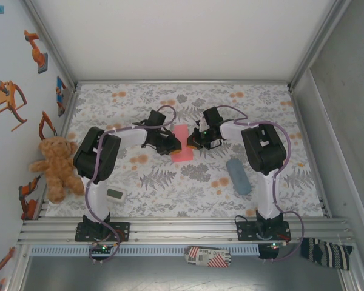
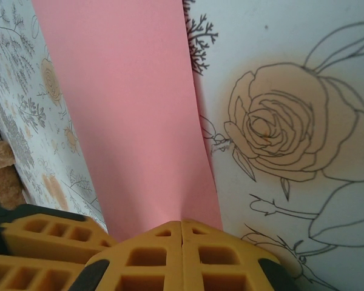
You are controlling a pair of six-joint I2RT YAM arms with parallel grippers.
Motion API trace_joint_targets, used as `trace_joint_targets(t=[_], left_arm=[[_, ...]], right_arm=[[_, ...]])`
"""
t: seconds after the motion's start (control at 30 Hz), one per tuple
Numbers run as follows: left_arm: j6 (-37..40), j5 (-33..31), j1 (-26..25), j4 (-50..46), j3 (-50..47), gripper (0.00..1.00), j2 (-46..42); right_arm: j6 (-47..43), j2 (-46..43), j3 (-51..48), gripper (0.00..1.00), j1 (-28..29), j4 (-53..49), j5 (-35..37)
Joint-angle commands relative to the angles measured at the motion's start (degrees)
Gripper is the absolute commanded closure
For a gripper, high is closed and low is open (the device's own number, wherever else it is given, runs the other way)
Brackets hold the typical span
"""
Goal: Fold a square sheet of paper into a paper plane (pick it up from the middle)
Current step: First fold the square sheet of paper in half at the center of the table.
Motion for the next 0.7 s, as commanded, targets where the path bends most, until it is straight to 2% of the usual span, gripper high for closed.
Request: trace_joint_targets(t=[0.0, 0.23, 0.37, 0.53, 0.67], left_arm=[[-0.87, 0.16, -0.16, -0.98, -2.80, 0.81, -0.38], [0.28, -2.96, 0.17, -1.17, -12.31, 0.81, -3.01], [0.74, -4.30, -0.06, -3.07, -16.94, 0.81, -7.52], [2.24, -8.44, -0.16, -8.58, -17.93, 0.81, -13.16], [2.23, -9.33, -0.14, -8.40, -15.52, 0.81, -16.11]], right_arm=[[-0.17, 8.99, -6.02, 1.00, -0.51, -12.54, 16.15], [-0.13, 9.27, -5.86, 1.00, -0.51, -12.54, 16.38], [-0.04, 8.95, -6.18, 1.00, -0.55, -12.62, 16.68], [-0.04, 8.88, -6.25, 1.00, -0.59, -12.62, 16.93], [0.00, 8.67, -6.21, 1.00, -0.59, -12.62, 17.01]])
